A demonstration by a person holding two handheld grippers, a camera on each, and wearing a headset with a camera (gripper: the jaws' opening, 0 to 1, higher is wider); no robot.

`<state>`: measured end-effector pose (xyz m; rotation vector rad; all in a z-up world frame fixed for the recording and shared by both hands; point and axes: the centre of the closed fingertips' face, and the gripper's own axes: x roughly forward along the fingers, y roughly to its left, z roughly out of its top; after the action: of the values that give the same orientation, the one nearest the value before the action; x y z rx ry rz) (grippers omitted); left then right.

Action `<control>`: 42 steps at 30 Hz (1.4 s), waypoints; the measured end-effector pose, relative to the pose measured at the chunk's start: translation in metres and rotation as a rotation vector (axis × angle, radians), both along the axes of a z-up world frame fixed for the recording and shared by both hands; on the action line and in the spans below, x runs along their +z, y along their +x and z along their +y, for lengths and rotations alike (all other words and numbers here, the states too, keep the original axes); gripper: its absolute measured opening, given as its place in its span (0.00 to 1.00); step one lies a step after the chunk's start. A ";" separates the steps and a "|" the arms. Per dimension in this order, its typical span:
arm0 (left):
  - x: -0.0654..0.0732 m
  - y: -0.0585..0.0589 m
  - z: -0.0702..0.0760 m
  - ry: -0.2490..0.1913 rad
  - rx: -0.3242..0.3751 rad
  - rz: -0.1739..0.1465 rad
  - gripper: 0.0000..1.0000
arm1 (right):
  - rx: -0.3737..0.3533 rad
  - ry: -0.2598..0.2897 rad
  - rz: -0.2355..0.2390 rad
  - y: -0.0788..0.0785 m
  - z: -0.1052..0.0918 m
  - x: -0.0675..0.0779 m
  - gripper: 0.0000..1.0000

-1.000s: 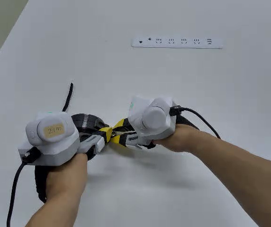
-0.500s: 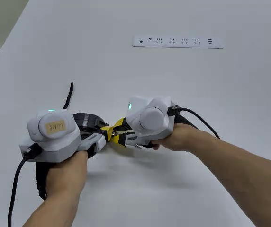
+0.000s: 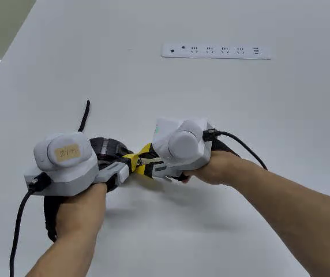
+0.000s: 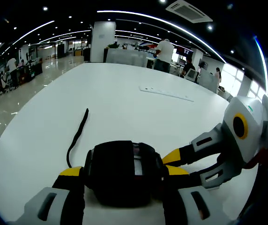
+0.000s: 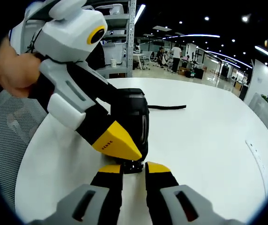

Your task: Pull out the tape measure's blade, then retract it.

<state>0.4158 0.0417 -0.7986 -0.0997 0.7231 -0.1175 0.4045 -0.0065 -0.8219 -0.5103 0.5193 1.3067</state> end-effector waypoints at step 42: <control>0.017 0.008 0.001 0.088 -0.122 -0.065 1.00 | -0.085 0.123 0.062 0.000 -0.006 0.018 1.00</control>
<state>0.4237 0.0431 -0.7817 0.0327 0.6685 -0.2040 0.4042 -0.0123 -0.8035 -0.3436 0.5035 1.2671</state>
